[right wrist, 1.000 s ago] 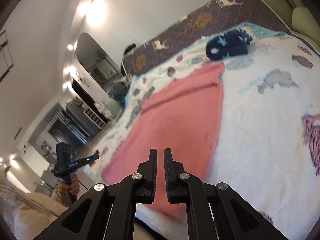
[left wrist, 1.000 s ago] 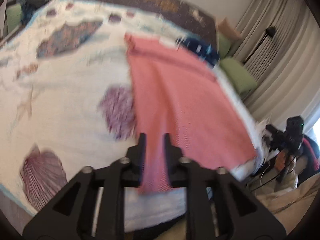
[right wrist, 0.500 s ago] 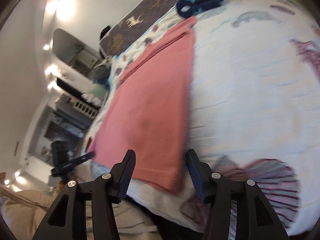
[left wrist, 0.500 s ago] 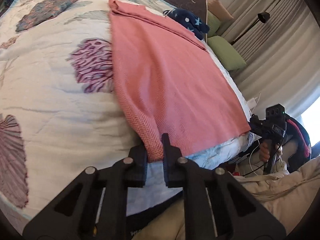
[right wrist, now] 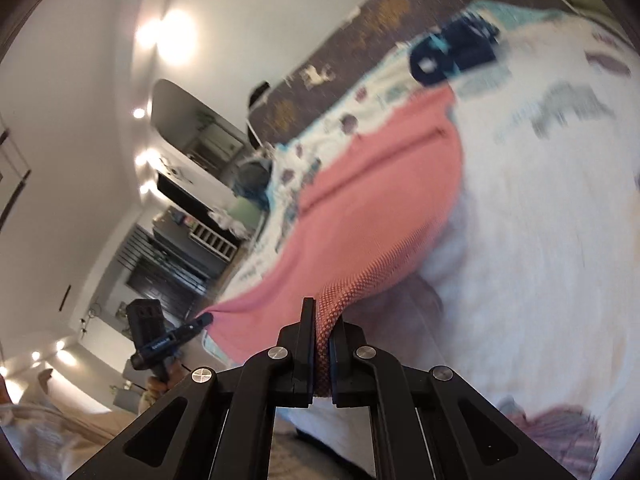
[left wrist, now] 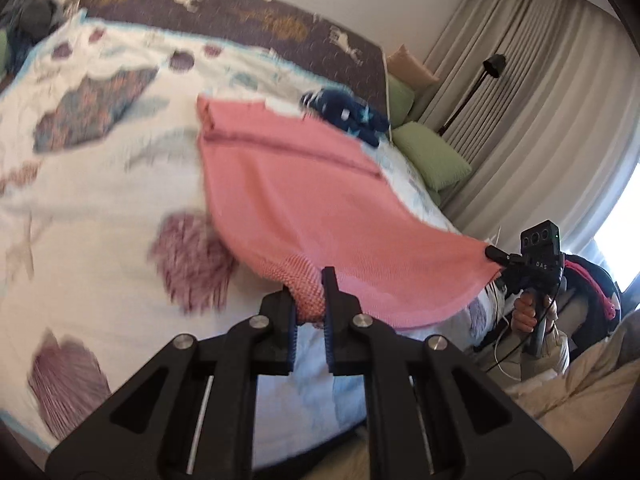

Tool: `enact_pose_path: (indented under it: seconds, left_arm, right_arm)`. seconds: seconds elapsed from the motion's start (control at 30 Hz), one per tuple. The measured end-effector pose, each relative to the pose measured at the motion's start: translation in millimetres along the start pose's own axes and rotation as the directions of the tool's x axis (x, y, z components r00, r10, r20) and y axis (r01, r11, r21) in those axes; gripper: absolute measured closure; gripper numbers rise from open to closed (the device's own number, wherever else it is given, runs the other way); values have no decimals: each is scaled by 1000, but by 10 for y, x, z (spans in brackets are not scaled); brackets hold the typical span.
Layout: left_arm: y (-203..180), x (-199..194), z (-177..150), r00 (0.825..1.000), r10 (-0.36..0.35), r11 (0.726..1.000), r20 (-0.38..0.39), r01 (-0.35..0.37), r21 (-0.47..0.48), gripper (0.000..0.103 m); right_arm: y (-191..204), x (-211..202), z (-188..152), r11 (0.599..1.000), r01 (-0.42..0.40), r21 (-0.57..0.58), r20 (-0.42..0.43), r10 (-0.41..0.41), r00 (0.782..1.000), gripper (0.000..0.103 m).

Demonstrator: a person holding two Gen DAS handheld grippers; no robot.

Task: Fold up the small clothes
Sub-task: 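Grasp the sweater hem with both tools and lift it, then fold the held hem over toward the sweater collar with both tools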

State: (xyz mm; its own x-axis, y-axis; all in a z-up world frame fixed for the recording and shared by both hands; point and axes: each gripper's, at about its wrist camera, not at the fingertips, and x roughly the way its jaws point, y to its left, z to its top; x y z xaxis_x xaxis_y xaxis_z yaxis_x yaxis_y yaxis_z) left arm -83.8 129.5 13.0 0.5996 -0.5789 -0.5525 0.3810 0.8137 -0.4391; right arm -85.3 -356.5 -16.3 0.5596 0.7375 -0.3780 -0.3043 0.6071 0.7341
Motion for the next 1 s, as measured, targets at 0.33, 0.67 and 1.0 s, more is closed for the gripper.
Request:
enact_pose_path:
  seconds: [0.33,0.67,1.0]
  left_arm:
    - [-48,126,843,988,6,998,153,-17,64,91]
    - [193,497,1495,978,40,999,206,-41,3,91]
    - [511,1177,2227,981,61,995,185,-46,-85,91]
  right_arm:
    - [268,41,718,996,9,-89,126,3,992,99]
    - [174,417,1458,993,90,-75,180,-76,981,99]
    - [-59,1062,2369,979,197,-43,205,-184,961,99]
